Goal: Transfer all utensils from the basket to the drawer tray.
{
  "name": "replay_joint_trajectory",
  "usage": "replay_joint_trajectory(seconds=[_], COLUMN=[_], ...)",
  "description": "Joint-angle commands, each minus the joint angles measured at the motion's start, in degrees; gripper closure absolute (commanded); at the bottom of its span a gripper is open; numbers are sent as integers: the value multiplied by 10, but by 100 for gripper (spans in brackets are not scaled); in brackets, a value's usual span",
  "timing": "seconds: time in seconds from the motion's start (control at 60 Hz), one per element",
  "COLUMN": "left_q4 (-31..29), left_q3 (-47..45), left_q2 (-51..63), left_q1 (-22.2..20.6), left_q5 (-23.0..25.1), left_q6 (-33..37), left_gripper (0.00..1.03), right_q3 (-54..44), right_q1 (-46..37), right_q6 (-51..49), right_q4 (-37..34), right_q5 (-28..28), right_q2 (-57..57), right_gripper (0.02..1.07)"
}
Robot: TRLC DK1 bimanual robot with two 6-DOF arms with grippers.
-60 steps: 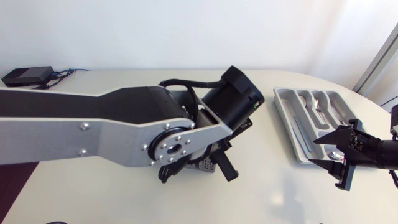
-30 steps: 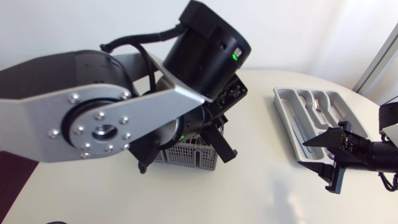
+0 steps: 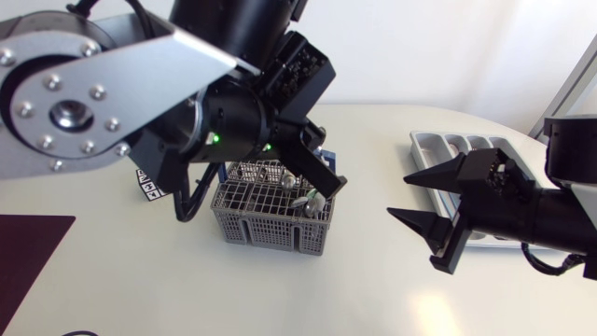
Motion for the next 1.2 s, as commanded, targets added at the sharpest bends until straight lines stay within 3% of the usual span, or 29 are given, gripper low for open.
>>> replay_joint_trajectory(seconds=[0.0,0.333,0.8,0.917,1.183], left_q4=[-15,-52,-69,-69,-69], left_q3=[34,85,108,107,107], left_q2=[22,75,78,74,63], left_q1=[16,48,77,79,82], left_q5=[22,95,155,162,175], left_q6=[-37,-92,-128,-131,-133], left_gripper=[100,100,100,100,98], right_q3=[29,107,163,163,159], right_q1=[43,152,185,189,192], right_q6=[93,196,210,210,209], right_q4=[27,109,114,110,102], right_q5=[20,112,144,142,135], right_q2=[20,149,217,221,224], right_gripper=[33,35,95,101,101])
